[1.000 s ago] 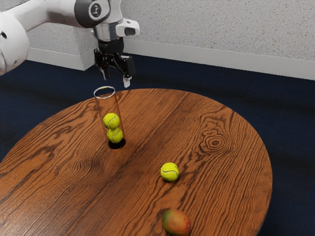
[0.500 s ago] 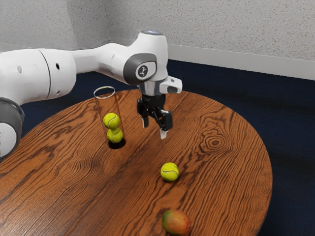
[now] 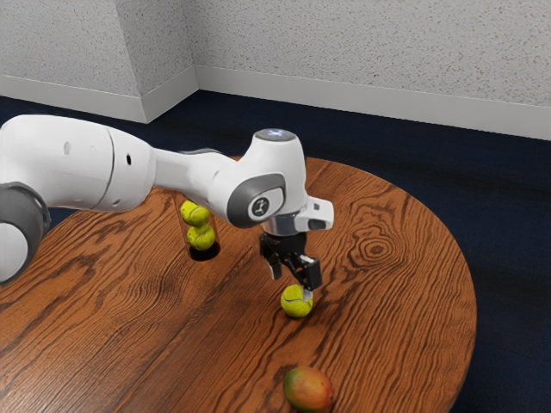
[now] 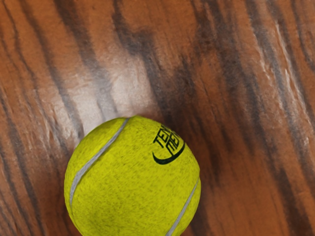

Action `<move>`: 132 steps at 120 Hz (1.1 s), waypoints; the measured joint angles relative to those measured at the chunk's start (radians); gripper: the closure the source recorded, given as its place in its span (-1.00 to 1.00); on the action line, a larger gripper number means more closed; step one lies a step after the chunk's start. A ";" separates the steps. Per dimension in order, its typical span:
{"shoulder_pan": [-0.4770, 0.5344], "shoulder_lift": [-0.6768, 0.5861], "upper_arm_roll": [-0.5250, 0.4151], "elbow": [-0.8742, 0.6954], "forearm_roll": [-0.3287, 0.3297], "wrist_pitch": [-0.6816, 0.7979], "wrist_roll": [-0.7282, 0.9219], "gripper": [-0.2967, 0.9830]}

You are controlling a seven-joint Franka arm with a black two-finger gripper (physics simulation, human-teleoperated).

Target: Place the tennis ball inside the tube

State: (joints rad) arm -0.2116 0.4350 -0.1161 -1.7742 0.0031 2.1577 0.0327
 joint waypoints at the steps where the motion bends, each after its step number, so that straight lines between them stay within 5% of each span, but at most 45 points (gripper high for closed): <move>1: 0.000 0.003 0.000 -0.001 0.000 0.005 0.000 -0.54; 132: -0.008 0.135 0.021 0.051 0.020 0.120 0.035 -0.54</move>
State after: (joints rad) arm -0.2196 0.5701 -0.0951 -1.7229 0.0234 2.2773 0.0682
